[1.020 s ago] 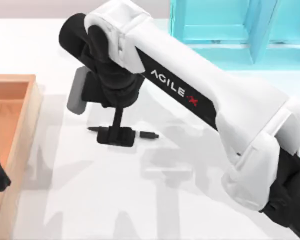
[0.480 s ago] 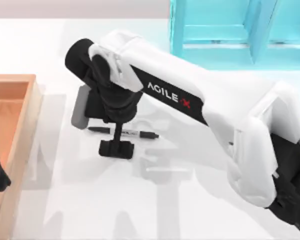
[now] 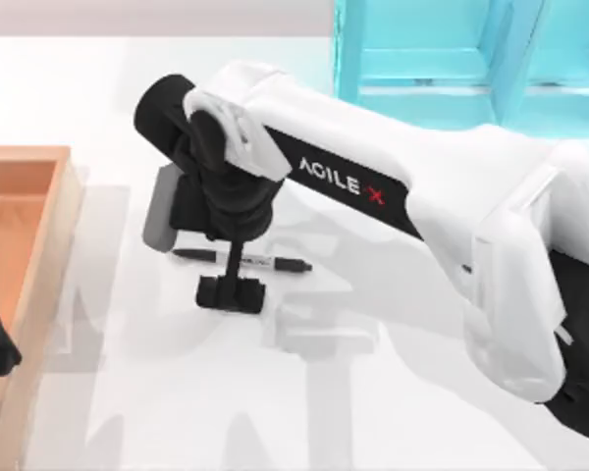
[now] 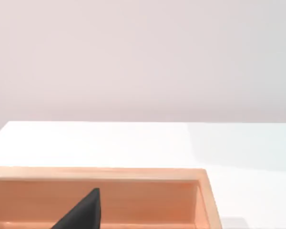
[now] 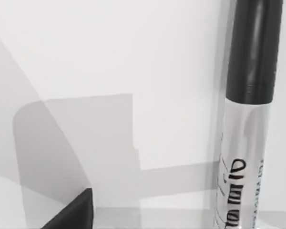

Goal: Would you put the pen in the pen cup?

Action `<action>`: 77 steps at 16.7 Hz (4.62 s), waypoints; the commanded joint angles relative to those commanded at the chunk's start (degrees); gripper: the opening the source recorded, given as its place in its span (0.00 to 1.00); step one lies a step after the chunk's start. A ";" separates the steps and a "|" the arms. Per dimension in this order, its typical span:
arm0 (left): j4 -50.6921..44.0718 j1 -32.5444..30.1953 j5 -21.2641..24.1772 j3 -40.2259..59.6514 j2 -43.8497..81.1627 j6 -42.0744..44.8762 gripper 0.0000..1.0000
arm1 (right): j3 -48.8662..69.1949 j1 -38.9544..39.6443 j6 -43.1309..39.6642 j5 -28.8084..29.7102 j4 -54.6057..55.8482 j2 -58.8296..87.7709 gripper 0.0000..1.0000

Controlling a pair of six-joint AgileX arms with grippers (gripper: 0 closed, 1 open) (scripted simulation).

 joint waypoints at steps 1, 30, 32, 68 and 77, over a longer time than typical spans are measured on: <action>0.00 0.00 0.00 0.00 0.00 0.00 1.00 | 0.00 0.00 0.00 0.00 0.00 0.00 0.92; 0.00 0.00 0.00 0.00 0.00 0.00 1.00 | -8.76 8.35 9.71 -0.93 -9.84 -18.71 0.00; 0.00 0.00 0.00 0.00 0.00 0.00 1.00 | -11.63 11.42 12.57 -0.76 -12.87 -24.41 0.00; 0.00 0.00 0.00 0.00 0.00 0.00 1.00 | -37.96 94.70 23.02 63.40 -40.43 -164.98 0.00; 0.00 0.00 0.00 0.00 0.00 0.00 1.00 | -42.25 104.83 18.90 71.02 -39.56 -182.19 0.00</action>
